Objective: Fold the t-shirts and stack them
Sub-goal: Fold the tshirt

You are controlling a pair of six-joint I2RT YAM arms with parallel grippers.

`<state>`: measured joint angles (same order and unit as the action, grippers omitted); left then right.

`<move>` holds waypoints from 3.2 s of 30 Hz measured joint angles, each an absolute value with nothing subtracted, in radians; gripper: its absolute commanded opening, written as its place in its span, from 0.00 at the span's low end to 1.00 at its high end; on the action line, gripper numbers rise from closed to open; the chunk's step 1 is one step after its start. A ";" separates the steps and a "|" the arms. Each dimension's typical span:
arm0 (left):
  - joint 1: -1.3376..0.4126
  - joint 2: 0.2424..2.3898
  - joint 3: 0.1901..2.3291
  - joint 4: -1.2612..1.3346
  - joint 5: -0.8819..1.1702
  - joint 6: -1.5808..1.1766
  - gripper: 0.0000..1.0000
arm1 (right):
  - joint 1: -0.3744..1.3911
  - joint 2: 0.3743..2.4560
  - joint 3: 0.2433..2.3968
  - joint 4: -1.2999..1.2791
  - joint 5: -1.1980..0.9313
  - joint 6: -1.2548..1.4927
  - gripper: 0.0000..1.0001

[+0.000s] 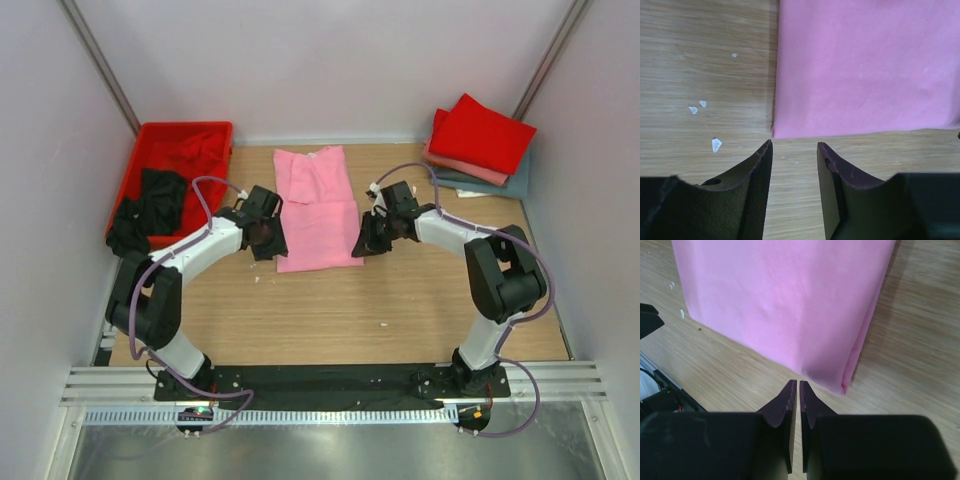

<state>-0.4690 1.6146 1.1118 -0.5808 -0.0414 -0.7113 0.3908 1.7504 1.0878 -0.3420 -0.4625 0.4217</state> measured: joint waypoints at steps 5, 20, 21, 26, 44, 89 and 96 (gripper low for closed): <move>-0.473 1.614 1.081 -0.522 -0.034 -0.727 0.41 | 0.390 1.786 1.044 -0.282 -0.462 0.421 0.10; -0.485 1.639 0.940 -0.401 -0.026 -0.744 0.38 | 0.403 1.744 0.903 -0.216 -0.469 0.440 0.09; -0.489 1.635 0.941 -0.403 -0.030 -0.744 0.39 | 0.408 1.724 0.895 -0.231 -0.466 0.440 0.16; -0.512 1.576 0.959 -0.452 -0.076 -0.743 0.46 | 0.426 1.585 0.885 -0.291 -0.424 0.450 0.62; -0.500 1.441 0.743 -0.282 -0.075 -0.775 0.59 | 0.422 1.672 0.890 -0.212 -0.326 0.453 0.62; -0.573 1.311 0.578 -0.143 0.020 -0.889 0.00 | 0.432 1.514 0.684 -0.136 -0.361 0.507 0.01; -0.734 0.997 0.539 -0.344 -0.004 -0.999 0.00 | 0.527 1.115 0.539 -0.309 -0.320 0.591 0.01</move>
